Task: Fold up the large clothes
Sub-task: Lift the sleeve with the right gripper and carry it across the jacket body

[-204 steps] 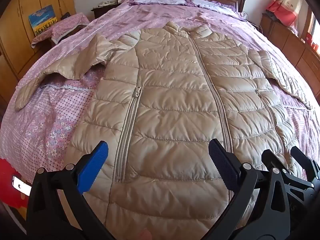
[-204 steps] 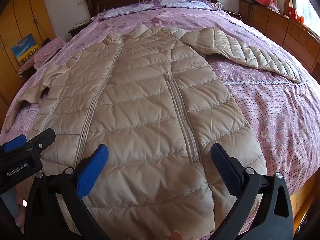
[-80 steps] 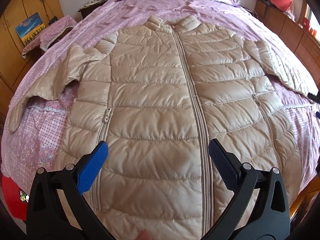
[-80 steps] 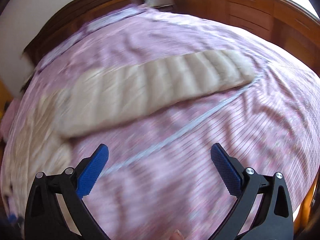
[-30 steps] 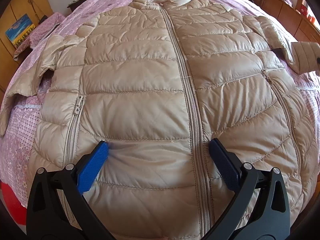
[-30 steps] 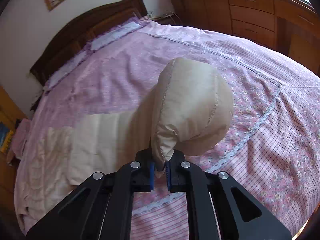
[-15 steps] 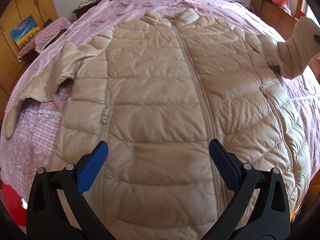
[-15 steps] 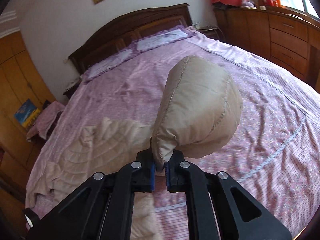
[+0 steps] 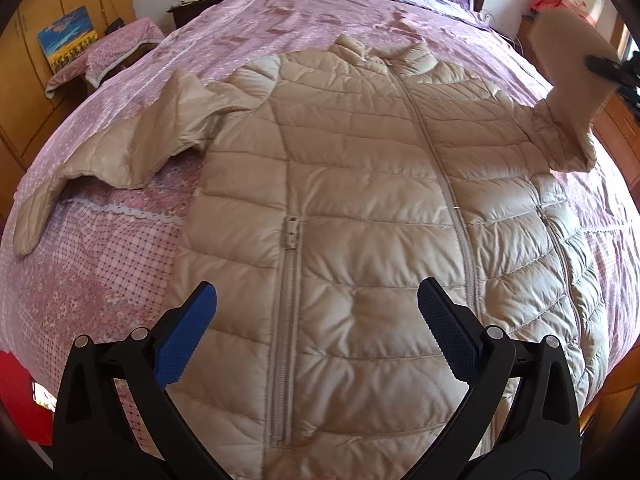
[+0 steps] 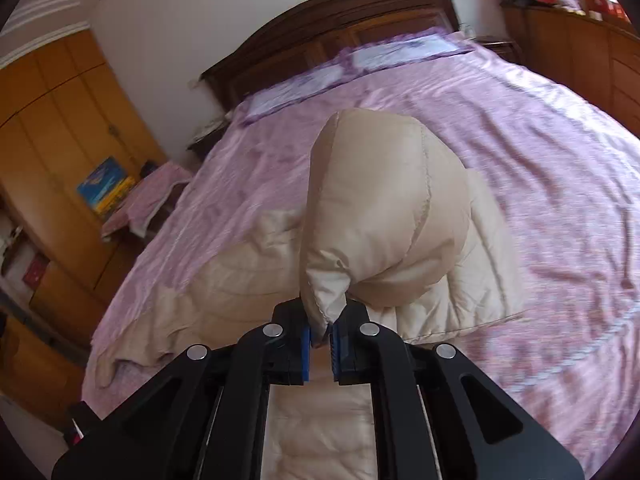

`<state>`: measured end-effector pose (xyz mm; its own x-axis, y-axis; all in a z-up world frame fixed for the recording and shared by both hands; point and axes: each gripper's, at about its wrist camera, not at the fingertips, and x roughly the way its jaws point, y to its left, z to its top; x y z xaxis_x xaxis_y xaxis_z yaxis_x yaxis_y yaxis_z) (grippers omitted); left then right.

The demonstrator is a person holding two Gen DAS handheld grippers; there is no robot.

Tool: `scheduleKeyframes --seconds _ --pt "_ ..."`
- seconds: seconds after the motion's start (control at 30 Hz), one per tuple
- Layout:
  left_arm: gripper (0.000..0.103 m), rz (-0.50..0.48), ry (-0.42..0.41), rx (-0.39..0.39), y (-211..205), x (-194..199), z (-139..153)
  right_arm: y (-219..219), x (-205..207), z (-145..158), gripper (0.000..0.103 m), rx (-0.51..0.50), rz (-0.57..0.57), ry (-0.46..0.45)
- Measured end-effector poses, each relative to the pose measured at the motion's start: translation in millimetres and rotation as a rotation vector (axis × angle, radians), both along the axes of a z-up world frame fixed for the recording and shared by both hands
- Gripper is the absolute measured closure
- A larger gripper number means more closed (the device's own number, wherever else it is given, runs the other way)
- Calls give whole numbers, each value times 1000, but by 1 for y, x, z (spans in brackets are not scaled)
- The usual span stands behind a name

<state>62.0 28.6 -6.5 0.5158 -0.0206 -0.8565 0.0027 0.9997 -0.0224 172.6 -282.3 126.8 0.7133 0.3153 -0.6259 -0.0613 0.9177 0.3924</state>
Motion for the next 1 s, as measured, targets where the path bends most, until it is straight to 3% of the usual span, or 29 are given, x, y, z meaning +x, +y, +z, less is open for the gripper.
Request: scheduleKeyframes --seconds 0.3,0.63,0.67,0.73,0.87,0.93,1.0 --pt "3 67 -12 -13 30 -6 -1 85 26 -46 94 -42 133 97" --pt "3 109 -6 -30 49 -11 -8 131 31 -106 92 -95 187 210" --pt "3 111 -5 -30 50 -12 -8 134 32 -109 88 -100 194 219" --pt "3 114 -5 -33 51 -13 -9 139 32 -115 68 -101 210 232" --pt "3 115 -7 -34 51 -15 -9 146 28 -122 61 -122 216 238" --pt "3 115 -8 -32 51 -15 -9 147 26 -123 42 -110 224 239" --pt "3 117 -9 -31 50 -16 -8 148 23 -120 37 -107 222 224"
